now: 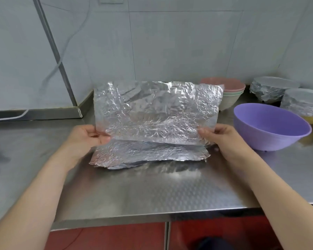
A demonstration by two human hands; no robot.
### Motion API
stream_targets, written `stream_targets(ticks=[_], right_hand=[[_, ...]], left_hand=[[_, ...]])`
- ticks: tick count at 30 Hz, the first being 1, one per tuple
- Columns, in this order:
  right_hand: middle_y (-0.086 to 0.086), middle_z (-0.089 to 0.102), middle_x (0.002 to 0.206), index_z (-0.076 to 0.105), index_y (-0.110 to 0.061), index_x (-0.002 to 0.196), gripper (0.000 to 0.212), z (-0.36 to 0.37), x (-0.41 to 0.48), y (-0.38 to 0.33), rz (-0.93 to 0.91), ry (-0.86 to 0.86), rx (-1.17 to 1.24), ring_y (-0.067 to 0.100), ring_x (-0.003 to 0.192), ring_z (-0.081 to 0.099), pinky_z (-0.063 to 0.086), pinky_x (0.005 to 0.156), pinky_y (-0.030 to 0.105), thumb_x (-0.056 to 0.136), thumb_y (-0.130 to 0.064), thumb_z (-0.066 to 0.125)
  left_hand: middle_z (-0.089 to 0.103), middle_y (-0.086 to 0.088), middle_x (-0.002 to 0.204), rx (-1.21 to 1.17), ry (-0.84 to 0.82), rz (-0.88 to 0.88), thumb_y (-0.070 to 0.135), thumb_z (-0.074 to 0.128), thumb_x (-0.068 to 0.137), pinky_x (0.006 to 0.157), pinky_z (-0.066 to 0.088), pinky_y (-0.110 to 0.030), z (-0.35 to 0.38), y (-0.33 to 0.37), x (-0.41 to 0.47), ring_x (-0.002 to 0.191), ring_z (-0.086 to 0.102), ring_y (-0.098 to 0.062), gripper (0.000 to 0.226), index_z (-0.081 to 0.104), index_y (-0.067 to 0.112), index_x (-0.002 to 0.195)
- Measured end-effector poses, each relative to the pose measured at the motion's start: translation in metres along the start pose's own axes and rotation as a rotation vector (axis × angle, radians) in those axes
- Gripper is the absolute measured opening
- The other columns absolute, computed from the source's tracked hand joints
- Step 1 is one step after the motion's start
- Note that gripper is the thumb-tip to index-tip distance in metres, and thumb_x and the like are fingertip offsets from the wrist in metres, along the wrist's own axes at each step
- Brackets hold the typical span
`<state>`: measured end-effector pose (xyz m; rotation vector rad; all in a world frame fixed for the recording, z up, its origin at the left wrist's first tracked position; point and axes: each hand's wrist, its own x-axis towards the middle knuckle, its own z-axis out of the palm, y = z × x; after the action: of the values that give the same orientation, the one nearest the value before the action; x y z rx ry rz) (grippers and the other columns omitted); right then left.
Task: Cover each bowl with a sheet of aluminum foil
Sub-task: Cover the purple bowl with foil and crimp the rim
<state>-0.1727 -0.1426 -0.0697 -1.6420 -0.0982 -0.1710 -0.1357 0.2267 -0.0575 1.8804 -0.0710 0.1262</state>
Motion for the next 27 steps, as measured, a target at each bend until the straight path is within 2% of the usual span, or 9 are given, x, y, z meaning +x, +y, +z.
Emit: stream_targets(ticks=[4, 6, 8, 11, 13, 15, 18, 21, 27], right_hand=[[-0.007, 0.074, 0.078, 0.075, -0.008, 0.086, 0.01, -0.012, -0.009, 0.0, 0.027, -0.114, -0.097, -0.003, 0.062, 0.062, 0.041, 0.054, 0.005, 0.079, -0.015, 0.074], [-0.004, 0.075, 0.087, 0.072, 0.007, 0.092, 0.037, -0.017, -0.011, 0.0, 0.042, -0.195, -0.179, -0.001, 0.081, 0.067, 0.042, 0.064, 0.004, 0.08, -0.028, 0.076], [-0.004, 0.07, 0.076, 0.063, 0.018, 0.086, 0.064, -0.016, -0.017, -0.003, 0.046, -0.273, -0.268, -0.001, 0.075, 0.059, 0.04, 0.064, 0.011, 0.076, -0.044, 0.076], [-0.011, 0.053, 0.049, 0.06, -0.01, 0.05, 0.041, -0.012, -0.02, -0.004, 0.043, -0.317, -0.346, -0.002, 0.049, 0.04, 0.033, 0.055, 0.017, 0.081, -0.033, 0.072], [0.014, 0.072, 0.073, 0.068, -0.001, 0.066, 0.053, -0.008, -0.019, -0.001, 0.031, -0.273, -0.396, 0.009, 0.066, 0.062, 0.048, 0.068, 0.029, 0.077, -0.052, 0.076], [0.025, 0.071, 0.089, 0.066, 0.011, 0.082, 0.083, -0.01, -0.017, 0.005, 0.009, -0.284, -0.417, 0.018, 0.084, 0.07, 0.052, 0.079, 0.042, 0.066, -0.069, 0.073], [0.013, 0.067, 0.084, 0.07, -0.003, 0.065, 0.064, -0.009, -0.017, 0.006, -0.029, -0.222, -0.454, 0.013, 0.071, 0.062, 0.048, 0.071, 0.033, 0.061, -0.066, 0.078], [0.008, 0.067, 0.091, 0.066, -0.01, 0.052, 0.042, -0.009, -0.018, 0.004, -0.045, -0.097, -0.545, 0.017, 0.086, 0.064, 0.051, 0.08, 0.034, 0.062, -0.047, 0.085], [0.007, 0.052, 0.05, 0.043, -0.012, 0.038, 0.059, -0.005, -0.023, 0.01, -0.09, 0.088, -0.702, 0.02, 0.06, 0.052, 0.04, 0.061, 0.03, 0.069, -0.043, 0.083]], left_hand=[[0.073, -0.014, 0.076, 0.108, -0.136, -0.018, -0.003, 0.078, 0.07, 0.068, 0.048, -0.026, -0.009, -0.005, -0.015, 0.069, 0.062, -0.017, 0.012, 0.076, 0.008, 0.066], [0.074, -0.013, 0.079, 0.147, -0.178, -0.02, 0.004, 0.079, 0.072, 0.074, 0.044, -0.032, -0.01, -0.005, -0.021, 0.076, 0.058, -0.02, 0.006, 0.077, 0.009, 0.069], [0.075, 0.004, 0.073, 0.184, -0.199, 0.025, 0.006, 0.078, 0.074, 0.073, 0.046, -0.019, -0.009, -0.003, -0.023, 0.073, 0.064, -0.008, 0.018, 0.078, 0.019, 0.062], [0.062, 0.012, 0.05, 0.229, -0.197, 0.027, 0.007, 0.075, 0.079, 0.048, 0.036, -0.008, -0.006, -0.001, -0.023, 0.045, 0.051, 0.004, 0.028, 0.073, 0.022, 0.055], [0.055, 0.004, 0.047, 0.262, -0.188, -0.043, 0.022, 0.078, 0.075, 0.046, 0.032, -0.02, -0.008, -0.002, -0.021, 0.044, 0.043, -0.008, 0.029, 0.069, 0.016, 0.048], [0.056, -0.01, 0.055, 0.296, -0.176, -0.095, 0.043, 0.08, 0.064, 0.057, 0.029, -0.026, -0.013, -0.005, -0.018, 0.054, 0.043, -0.016, 0.035, 0.073, 0.01, 0.058], [0.06, -0.019, 0.064, 0.377, -0.15, -0.135, 0.062, 0.081, 0.055, 0.065, 0.029, -0.029, -0.017, -0.007, -0.018, 0.061, 0.044, -0.016, 0.061, 0.074, 0.004, 0.072], [0.054, -0.006, 0.066, 0.445, -0.116, -0.129, 0.079, 0.075, 0.04, 0.065, 0.027, -0.03, -0.019, -0.007, -0.018, 0.064, 0.041, -0.015, 0.091, 0.071, -0.002, 0.079], [0.042, -0.006, 0.058, 0.478, -0.08, -0.102, 0.05, 0.079, 0.067, 0.057, 0.019, -0.03, -0.011, -0.002, -0.026, 0.059, 0.032, -0.015, 0.051, 0.072, 0.0, 0.07]])
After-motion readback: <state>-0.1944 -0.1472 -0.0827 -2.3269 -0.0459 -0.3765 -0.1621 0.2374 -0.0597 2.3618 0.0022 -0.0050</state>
